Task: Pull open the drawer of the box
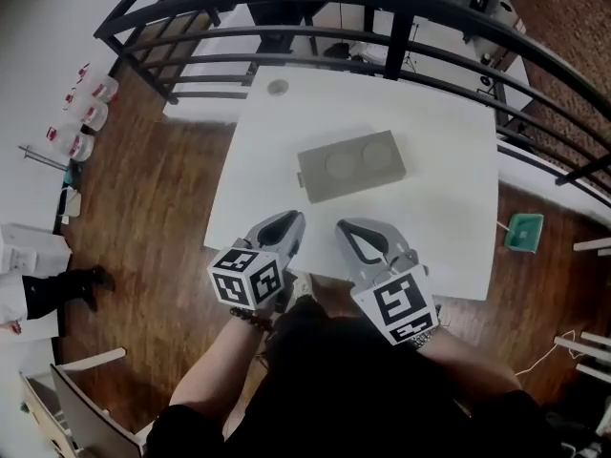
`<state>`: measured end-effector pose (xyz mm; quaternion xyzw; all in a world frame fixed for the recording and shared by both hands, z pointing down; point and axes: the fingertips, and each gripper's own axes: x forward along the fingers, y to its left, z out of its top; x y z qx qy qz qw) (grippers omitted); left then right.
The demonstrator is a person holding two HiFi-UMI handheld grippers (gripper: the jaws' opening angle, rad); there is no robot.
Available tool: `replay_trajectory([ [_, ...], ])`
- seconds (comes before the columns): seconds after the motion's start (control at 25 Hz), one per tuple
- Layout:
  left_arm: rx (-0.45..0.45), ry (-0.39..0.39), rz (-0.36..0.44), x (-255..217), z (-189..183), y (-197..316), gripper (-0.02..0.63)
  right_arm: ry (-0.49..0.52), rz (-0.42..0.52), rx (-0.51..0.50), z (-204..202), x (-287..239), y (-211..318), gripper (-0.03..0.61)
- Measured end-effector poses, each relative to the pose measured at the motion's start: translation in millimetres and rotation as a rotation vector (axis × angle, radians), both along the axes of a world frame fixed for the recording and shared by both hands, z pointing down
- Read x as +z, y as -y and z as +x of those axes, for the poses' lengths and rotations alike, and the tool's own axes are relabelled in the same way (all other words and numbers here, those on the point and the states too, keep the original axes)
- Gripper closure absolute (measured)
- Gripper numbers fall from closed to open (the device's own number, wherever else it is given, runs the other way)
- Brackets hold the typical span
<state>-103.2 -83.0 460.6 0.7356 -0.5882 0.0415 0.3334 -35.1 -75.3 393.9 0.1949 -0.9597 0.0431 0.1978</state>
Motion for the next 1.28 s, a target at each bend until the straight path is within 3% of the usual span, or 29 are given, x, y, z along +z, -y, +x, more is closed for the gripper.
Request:
replay_trajectory([
  [0.28,0.130,-0.169,-0.104,49,-45,24,0.528,-0.063,-0.016,0.155,-56,20,6,0.586],
  [0.6,0.160,-0.402,-0.254,96,-59,53,0.512,-0.105,-0.033,0.298,-70,28,13,0.586],
  [0.92,0.129,-0.529,-0.366,129,-55,76,0.483,-0.102,-0.061,0.323,-68,36,37,0.586],
  [1.28,0.083,-0.593,-0.442,153,-52,90,0.469,-0.069,-0.090,0.289,-61,47,57,0.586],
])
